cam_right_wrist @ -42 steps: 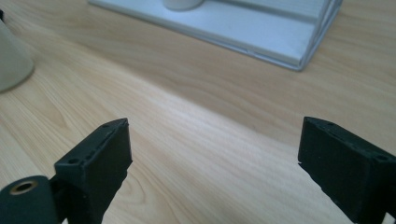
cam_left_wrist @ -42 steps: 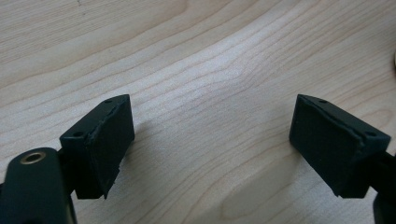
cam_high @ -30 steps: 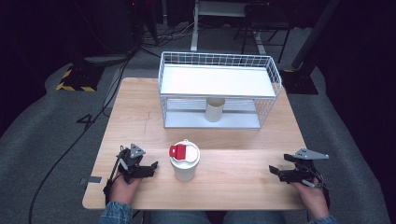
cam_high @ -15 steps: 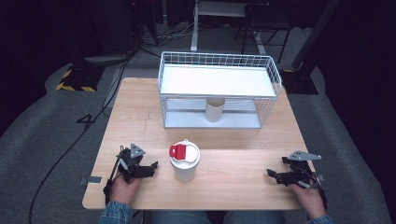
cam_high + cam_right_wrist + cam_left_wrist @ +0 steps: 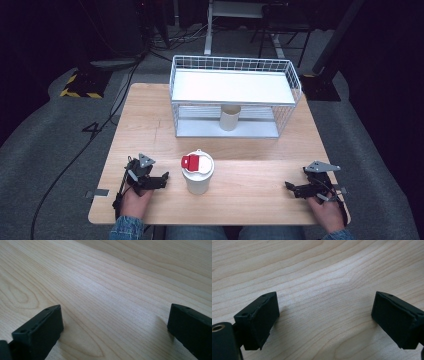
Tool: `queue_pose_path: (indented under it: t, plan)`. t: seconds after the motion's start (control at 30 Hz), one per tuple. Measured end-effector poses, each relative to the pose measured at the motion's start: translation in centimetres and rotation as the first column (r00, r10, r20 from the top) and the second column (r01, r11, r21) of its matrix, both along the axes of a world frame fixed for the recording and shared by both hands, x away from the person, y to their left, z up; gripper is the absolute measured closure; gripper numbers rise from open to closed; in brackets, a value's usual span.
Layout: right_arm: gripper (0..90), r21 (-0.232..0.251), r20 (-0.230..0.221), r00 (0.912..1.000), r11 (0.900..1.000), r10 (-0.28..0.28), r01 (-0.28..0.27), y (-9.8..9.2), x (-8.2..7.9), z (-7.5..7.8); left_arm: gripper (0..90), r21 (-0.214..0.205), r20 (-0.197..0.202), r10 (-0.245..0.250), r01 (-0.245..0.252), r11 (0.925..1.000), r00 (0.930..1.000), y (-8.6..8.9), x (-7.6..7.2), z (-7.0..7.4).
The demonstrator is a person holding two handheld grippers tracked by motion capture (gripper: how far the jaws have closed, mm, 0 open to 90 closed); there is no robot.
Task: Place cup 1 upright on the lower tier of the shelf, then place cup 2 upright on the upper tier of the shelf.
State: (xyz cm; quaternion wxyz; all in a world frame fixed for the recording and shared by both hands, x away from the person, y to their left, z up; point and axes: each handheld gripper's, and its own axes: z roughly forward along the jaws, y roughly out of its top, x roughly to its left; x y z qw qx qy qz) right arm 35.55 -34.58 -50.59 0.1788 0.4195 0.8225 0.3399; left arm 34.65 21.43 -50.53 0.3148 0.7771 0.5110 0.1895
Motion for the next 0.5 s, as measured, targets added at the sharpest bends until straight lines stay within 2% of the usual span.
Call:
queue_pose_path:
  t: [0.5]
  plan:
    - [0.5, 0.001, 0.001, 1.0, 1.0, -0.003, 0.003, 0.01, 0.01, -0.01, 8.0, -0.003, -0.004, 0.004, -0.004, 1.0, 1.0, 0.03, -0.19, 0.01]
